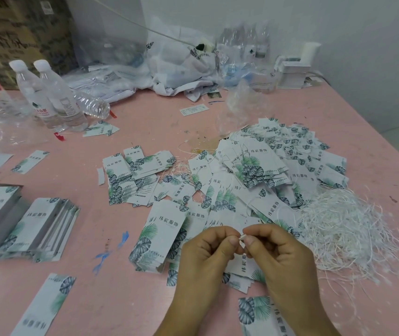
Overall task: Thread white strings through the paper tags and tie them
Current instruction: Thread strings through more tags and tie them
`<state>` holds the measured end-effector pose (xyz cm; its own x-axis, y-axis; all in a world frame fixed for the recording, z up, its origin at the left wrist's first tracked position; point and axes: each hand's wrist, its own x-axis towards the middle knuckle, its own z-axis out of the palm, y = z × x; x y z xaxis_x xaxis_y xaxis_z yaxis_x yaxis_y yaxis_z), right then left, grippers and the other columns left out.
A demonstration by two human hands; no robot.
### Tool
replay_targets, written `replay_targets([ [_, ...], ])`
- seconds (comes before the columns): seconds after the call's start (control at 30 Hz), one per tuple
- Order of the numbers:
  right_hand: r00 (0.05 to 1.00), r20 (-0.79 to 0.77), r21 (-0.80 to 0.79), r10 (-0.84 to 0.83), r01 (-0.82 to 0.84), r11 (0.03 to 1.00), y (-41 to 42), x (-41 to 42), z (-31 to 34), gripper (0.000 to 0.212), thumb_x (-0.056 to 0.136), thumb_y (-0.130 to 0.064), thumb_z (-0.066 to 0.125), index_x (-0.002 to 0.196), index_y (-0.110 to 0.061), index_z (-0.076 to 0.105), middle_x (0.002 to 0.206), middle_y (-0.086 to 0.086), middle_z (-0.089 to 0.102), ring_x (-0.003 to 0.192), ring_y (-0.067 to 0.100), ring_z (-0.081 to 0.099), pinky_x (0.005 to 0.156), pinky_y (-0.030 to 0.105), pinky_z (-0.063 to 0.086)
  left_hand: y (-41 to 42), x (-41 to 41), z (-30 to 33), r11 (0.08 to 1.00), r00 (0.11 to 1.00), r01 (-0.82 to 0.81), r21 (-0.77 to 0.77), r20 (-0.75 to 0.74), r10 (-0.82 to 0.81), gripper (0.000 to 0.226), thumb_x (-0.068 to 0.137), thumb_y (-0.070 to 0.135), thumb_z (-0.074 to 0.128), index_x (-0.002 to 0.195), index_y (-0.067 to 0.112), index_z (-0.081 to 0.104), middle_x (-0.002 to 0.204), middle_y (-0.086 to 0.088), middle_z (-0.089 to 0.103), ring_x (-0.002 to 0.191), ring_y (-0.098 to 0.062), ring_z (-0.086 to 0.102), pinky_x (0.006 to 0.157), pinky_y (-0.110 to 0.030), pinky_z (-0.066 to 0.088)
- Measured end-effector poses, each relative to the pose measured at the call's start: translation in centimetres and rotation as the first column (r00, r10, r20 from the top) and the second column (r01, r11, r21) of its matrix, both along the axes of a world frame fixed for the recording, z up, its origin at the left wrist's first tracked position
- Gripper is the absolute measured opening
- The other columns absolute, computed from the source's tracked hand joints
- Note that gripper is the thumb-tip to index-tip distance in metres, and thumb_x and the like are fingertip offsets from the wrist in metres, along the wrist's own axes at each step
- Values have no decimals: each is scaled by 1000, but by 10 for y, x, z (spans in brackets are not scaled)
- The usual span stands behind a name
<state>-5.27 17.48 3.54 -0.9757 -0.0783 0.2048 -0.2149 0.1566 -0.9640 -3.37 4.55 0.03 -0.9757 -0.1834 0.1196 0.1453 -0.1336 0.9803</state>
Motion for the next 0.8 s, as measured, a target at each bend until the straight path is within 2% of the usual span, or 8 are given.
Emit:
replay_targets([
  [0.27, 999, -50, 45, -11, 13, 999, -1, 1, -3, 33, 81, -6, 72, 89, -38, 69, 70, -12, 72, 67, 4, 70, 62, 8, 50, 1, -1, -1, 1000, 999, -6, 29, 32, 5, 17, 87, 32, 65, 83, 17, 73, 69, 3, 67, 64, -7, 55, 61, -16, 44],
  [0.37, 996, -83, 58, -19, 23, 998, -1, 1, -4, 28, 81, -5, 72, 83, -32, 71, 70, -13, 72, 66, 3, 70, 62, 8, 50, 1, 0, -2, 1000, 999, -9, 21, 41, 9, 19, 87, 33, 65, 83, 17, 73, 69, 3, 67, 64, -7, 55, 60, -16, 44],
  [0.63, 994, -100, 87, -52, 61, 994, -5, 1, -7, 32, 79, 0, 74, 81, -32, 69, 69, -17, 70, 64, 0, 68, 60, 4, 47, 2, -1, -3, 998, 998, -33, 49, 64, 29, 19, 85, 36, 67, 82, 18, 75, 68, 3, 68, 63, -5, 56, 58, -14, 43],
  [0.7, 995, -86, 66, -54, 60, 996, -5, 1, -6, 32, 79, -1, 74, 80, -32, 70, 70, -13, 71, 64, 2, 68, 60, 5, 48, 3, -1, -4, 997, 997, -33, 69, 71, 28, 19, 84, 36, 69, 83, 17, 75, 68, 2, 68, 63, -6, 56, 58, -15, 43],
  [0.8, 999, 18, -55, -49, 50, 997, -4, 0, -6, 29, 78, -1, 74, 77, -30, 73, 69, -3, 73, 61, 8, 69, 58, 11, 51, 3, -2, -5, 994, 997, -25, 109, 76, 17, 19, 82, 35, 72, 83, 16, 75, 69, 0, 68, 62, -7, 55, 58, -16, 44],
])
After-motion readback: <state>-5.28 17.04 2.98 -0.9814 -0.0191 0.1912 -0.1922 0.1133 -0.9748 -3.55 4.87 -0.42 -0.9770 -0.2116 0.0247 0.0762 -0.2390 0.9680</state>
